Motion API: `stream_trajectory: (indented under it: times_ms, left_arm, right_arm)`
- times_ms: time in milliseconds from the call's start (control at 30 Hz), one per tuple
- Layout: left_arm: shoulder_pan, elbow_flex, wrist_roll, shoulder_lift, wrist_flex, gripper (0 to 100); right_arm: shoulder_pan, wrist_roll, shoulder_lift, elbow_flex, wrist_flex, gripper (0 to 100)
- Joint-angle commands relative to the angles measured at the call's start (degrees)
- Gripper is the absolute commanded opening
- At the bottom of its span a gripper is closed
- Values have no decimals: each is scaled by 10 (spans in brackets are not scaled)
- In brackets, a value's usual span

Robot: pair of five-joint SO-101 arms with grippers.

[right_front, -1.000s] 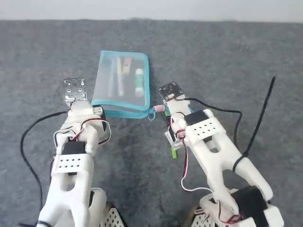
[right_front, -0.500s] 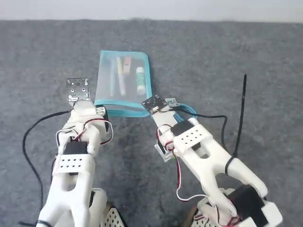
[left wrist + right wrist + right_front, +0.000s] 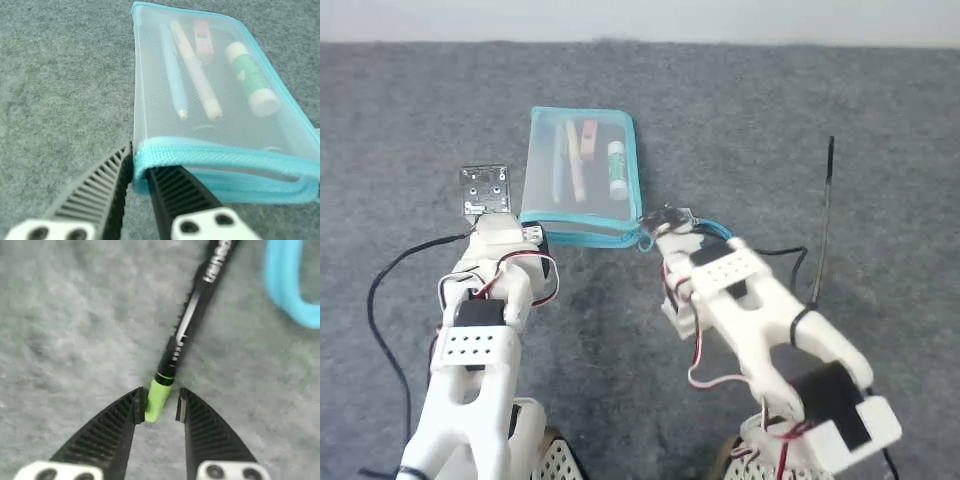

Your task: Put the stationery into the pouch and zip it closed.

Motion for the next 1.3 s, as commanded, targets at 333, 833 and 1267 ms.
stream_trajectory:
  times_ms: [333, 833, 1267]
  left_arm:
    - [5, -18, 7, -6, -22, 12]
    - [5, -17, 7, -6, -21, 12]
    - [5, -10, 7, -6, -21, 12]
  right_arm:
    - [152, 7, 4, -37, -2, 130]
    - [134, 87, 4, -4, -75, 131]
    - [161, 87, -8, 1, -70, 8]
